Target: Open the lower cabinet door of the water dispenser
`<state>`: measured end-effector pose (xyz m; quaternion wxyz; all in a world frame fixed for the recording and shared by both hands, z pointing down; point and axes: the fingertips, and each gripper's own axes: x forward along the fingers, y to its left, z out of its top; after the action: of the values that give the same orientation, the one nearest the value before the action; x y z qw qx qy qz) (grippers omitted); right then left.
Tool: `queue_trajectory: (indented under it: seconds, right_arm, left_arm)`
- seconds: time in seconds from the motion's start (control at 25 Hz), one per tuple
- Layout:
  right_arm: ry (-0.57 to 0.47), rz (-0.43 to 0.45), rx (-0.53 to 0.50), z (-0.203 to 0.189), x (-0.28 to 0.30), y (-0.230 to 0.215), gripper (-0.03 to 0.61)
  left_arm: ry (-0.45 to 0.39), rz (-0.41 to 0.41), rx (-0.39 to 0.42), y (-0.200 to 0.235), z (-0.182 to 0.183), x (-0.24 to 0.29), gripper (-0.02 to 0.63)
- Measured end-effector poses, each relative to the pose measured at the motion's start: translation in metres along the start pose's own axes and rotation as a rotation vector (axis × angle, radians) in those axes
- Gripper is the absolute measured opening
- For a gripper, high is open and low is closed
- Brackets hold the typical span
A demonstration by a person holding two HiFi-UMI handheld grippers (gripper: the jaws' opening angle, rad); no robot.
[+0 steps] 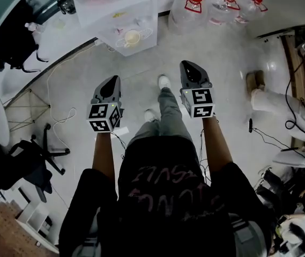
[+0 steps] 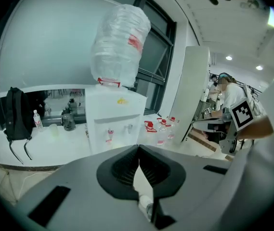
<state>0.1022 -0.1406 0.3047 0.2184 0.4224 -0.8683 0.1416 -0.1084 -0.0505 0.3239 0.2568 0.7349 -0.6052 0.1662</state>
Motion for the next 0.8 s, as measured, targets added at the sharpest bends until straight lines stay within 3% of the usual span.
queue_trajectory:
  seconds: [0.32, 0.8]
  right_arm:
    - [0.038, 0.041, 0.000, -0.026, 0.072, -0.019, 0.018]
    - [0.058, 0.077, 0.002, -0.105, 0.172, -0.042, 0.023]
  left_arm:
    - [0.048, 0.035, -0.040, 0.029, -0.028, 0.060, 0.012]
    - [0.055, 0.076, -0.072, 0.071, -0.097, 0.159, 0.012]
